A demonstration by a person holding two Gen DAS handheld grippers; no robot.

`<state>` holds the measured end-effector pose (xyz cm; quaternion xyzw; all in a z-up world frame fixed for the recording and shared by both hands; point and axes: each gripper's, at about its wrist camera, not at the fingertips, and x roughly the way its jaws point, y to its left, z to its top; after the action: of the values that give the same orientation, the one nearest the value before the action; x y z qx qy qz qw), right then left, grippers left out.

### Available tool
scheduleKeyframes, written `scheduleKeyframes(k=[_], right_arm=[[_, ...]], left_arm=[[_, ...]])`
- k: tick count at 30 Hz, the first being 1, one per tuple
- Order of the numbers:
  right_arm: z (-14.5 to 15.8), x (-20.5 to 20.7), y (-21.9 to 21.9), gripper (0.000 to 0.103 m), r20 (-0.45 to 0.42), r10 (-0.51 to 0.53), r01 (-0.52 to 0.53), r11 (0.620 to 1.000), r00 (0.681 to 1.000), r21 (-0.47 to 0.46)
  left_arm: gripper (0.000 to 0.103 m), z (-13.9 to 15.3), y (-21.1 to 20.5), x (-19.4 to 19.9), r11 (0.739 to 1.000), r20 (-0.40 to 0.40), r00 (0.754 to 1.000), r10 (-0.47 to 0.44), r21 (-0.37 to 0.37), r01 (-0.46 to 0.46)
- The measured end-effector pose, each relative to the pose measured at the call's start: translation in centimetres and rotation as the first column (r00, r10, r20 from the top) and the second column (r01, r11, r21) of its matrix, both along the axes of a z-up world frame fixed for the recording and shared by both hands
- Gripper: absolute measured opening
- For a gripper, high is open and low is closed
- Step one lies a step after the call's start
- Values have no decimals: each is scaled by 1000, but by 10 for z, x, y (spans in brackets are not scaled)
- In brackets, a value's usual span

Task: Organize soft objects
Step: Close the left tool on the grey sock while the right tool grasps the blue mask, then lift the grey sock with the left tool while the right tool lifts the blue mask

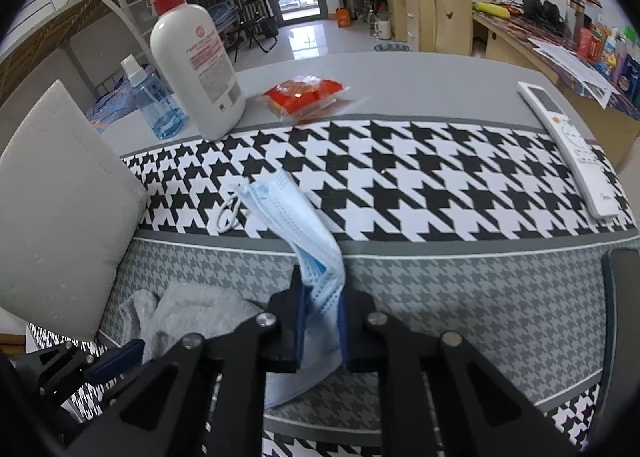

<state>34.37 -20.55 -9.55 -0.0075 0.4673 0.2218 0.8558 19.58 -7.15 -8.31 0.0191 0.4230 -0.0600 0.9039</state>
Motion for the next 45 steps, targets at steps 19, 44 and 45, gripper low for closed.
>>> scheduleKeyframes(k=[19,44,45], right_arm=[[42,-36,-29,17,101,-55,49,997,993,61],[76,-85,-34,17,241,-48,26,995,969,92],[77,-86,-34,17,245,-47,25,995,968,93]], left_arm=[[6,31,-1,-16,1000,117,993,-14,-13,16],[6,81,5,-36,1000,273,962,5,-10,-3],[6,82,5,-36,1000,277,961,5,-9,-3]])
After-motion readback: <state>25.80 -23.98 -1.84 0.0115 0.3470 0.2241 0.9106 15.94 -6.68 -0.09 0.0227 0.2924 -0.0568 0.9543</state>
